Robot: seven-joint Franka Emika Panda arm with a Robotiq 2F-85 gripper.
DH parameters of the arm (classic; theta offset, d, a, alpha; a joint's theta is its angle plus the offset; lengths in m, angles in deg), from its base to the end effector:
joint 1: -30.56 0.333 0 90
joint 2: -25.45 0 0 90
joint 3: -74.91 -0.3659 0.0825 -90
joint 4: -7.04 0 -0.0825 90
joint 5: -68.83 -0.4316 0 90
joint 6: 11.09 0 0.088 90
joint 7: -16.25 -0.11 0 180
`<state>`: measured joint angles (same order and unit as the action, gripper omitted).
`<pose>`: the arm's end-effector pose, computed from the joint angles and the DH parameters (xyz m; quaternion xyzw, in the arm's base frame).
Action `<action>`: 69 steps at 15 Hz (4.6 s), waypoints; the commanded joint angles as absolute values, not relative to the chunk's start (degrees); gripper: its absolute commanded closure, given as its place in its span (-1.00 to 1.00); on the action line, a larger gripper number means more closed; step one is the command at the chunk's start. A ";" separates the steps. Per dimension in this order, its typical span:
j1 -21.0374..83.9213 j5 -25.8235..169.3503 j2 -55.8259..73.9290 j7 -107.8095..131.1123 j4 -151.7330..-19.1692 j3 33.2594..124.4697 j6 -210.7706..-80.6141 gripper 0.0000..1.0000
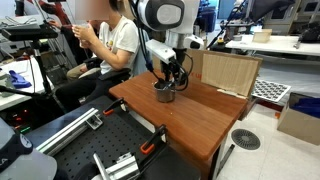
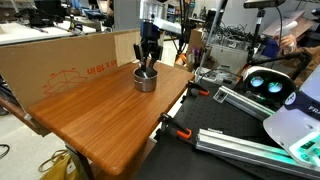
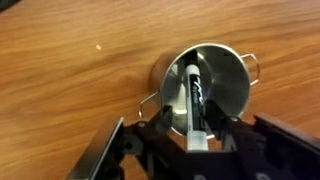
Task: Take the marker out of the pot and put it in the bowl
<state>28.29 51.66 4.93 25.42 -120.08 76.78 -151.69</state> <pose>0.5787 -0.0416 0.2065 -0.9919 0.0768 0.0501 0.0882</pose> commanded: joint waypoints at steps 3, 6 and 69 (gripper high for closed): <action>27.70 53.02 3.52 23.90 -118.76 75.19 -151.61 1.00; 27.66 53.16 3.43 23.76 -118.42 75.09 -151.37 0.90; 16.28 52.76 -24.67 17.61 -75.92 80.30 -124.72 -1.00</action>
<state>16.37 51.38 -26.28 16.46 -74.45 80.88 -123.22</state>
